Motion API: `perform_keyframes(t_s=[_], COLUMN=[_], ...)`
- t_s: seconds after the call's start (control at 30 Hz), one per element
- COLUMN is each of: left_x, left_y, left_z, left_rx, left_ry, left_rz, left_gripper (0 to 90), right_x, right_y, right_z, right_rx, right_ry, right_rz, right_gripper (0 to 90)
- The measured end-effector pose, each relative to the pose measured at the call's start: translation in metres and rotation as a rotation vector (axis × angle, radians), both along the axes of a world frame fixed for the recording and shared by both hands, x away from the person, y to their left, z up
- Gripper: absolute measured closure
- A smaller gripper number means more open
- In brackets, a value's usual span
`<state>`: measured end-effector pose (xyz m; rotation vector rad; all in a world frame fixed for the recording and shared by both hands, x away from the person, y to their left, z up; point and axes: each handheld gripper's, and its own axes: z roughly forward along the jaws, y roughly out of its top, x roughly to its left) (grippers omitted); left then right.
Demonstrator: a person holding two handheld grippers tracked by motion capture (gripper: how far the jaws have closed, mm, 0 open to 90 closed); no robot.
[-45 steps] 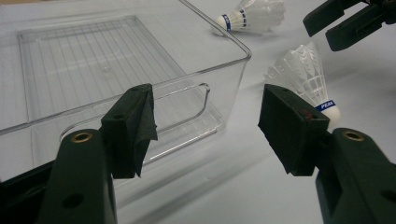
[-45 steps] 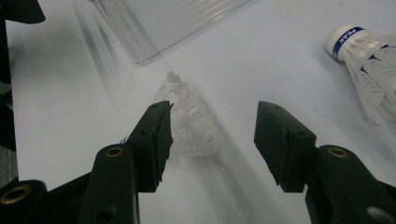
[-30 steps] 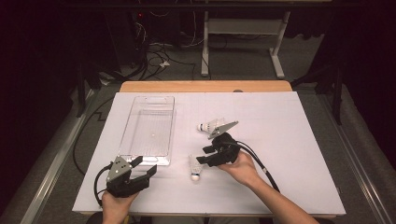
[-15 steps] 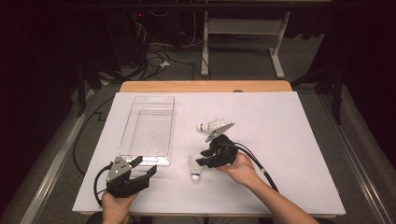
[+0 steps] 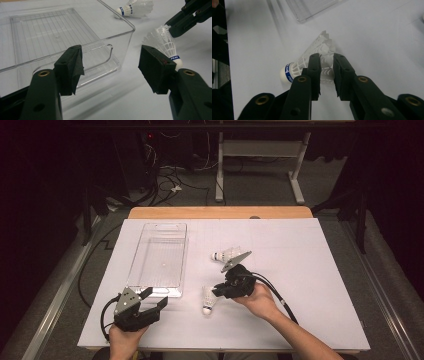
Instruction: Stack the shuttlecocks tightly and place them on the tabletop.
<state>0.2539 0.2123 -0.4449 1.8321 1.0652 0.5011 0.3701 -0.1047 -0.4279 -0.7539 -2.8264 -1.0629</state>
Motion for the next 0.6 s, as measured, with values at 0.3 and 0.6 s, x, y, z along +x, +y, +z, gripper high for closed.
perform_keyframes(t_s=[0.3,0.6], left_x=[0.0004,0.0004], left_y=[0.0004,0.0003], left_z=[-0.0001,-0.0001], left_rx=[-0.002,-0.002], left_ry=[0.002,0.002], left_rz=[-0.001,0.000], left_gripper=[36.8,36.8], right_x=[-0.0006,-0.0011], right_y=[-0.0007,-0.0032], right_z=[0.0007,0.0028], right_rx=[-0.003,0.011], right_ry=[0.007,0.018], right_rz=[0.021,0.039], right_gripper=[88.4,90.0])
